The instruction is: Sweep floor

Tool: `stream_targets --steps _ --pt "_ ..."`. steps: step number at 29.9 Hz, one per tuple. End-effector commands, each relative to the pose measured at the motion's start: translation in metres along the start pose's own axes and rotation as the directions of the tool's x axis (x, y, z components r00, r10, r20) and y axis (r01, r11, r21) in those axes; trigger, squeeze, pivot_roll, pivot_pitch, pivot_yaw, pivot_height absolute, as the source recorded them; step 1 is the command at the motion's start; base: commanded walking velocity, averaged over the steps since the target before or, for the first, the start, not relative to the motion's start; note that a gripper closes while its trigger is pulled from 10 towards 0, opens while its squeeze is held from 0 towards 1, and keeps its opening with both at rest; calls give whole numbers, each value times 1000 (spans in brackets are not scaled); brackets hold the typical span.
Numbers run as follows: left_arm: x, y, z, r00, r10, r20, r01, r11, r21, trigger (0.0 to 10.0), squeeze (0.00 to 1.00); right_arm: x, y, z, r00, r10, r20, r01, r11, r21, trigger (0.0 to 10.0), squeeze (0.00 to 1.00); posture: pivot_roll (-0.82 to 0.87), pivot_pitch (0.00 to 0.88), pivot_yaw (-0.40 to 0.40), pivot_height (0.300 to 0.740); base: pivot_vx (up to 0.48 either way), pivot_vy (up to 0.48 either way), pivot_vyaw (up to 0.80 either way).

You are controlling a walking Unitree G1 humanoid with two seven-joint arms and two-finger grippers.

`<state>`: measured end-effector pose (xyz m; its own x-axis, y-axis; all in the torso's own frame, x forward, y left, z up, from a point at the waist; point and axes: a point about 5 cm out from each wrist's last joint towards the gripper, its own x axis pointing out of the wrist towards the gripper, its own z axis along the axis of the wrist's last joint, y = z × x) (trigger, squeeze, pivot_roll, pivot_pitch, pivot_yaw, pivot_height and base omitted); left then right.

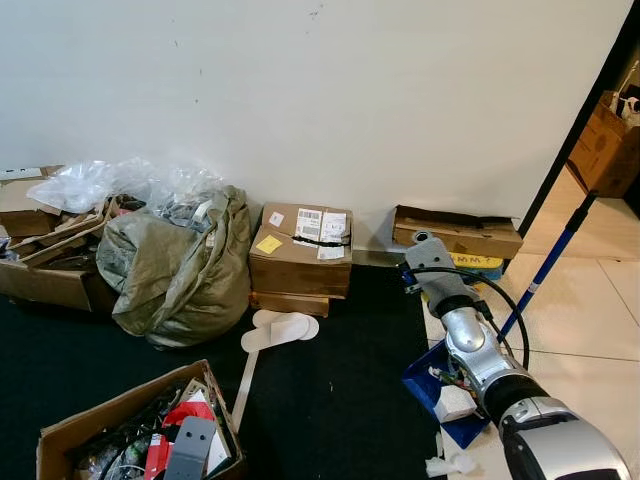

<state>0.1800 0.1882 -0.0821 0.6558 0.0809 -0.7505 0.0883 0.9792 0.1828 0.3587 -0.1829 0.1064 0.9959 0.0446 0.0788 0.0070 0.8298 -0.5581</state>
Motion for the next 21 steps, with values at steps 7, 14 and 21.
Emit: stream_targets --steps 7,14,21 --pt "-1 4 -3 1000 0 -6 0 1000 19 10000 0 9 1 27 991 -24 130 12 996 92 10000 0 -52 53 10 740 0 0 0" --pt "-1 2 -4 1000 -10 -12 11 1000 29 10000 0 18 -7 48 974 -50 220 23 992 123 10000 0 -68 59 12 740 0 0 0" --pt "-1 0 -5 1000 -13 -18 13 1000 27 10000 0 17 20 48 971 158 180 -212 915 342 10000 0 -65 57 9 740 0 0 0"
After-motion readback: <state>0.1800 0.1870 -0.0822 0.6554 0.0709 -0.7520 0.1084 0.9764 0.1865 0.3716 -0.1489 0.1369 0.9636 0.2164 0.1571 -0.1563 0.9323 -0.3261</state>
